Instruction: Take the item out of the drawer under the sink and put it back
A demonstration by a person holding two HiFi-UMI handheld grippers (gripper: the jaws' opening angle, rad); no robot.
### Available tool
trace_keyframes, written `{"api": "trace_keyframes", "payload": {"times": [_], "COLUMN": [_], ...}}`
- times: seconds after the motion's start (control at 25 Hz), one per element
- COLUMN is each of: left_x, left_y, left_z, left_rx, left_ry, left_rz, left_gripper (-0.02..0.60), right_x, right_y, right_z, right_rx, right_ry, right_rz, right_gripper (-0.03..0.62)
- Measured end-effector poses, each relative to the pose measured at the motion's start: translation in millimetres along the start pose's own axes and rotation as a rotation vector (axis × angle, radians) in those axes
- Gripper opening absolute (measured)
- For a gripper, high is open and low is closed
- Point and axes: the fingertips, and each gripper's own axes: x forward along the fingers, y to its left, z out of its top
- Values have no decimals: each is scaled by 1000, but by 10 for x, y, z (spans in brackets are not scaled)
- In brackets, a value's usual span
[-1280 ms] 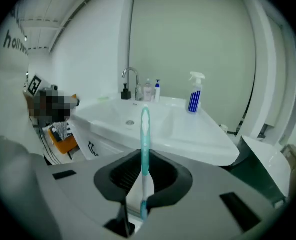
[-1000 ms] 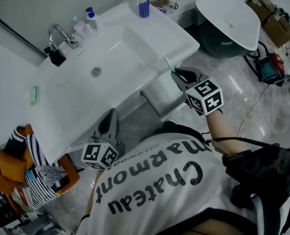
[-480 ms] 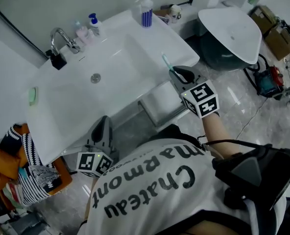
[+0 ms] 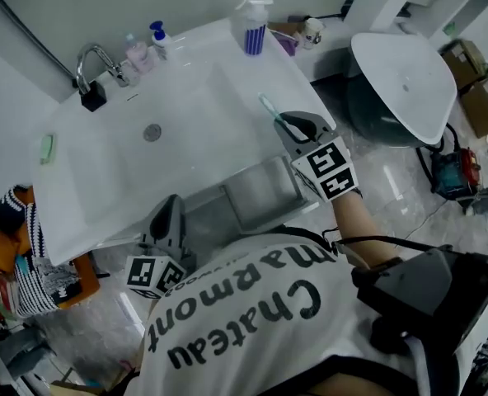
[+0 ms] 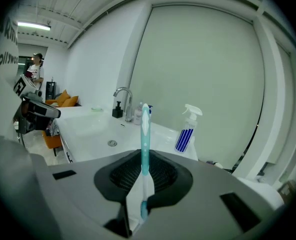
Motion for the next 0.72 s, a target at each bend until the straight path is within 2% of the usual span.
{"api": "trace_keyframes", "payload": {"times": [0.32, 0.72], "left_x": [250, 332], "left_y": [-131, -201], "left_z": [-95, -360], "left_rx": [-10, -89], "left_ry": [18, 50], "left_rz": [107, 290], "left_gripper": [8, 8], "right_x": [352, 926], "right_y": [-384, -663], "right_z": [-198, -487], "right_rx": [-23, -80], "right_ry": [7, 89], "right_rz": [81, 218], "right_gripper": [54, 54]}}
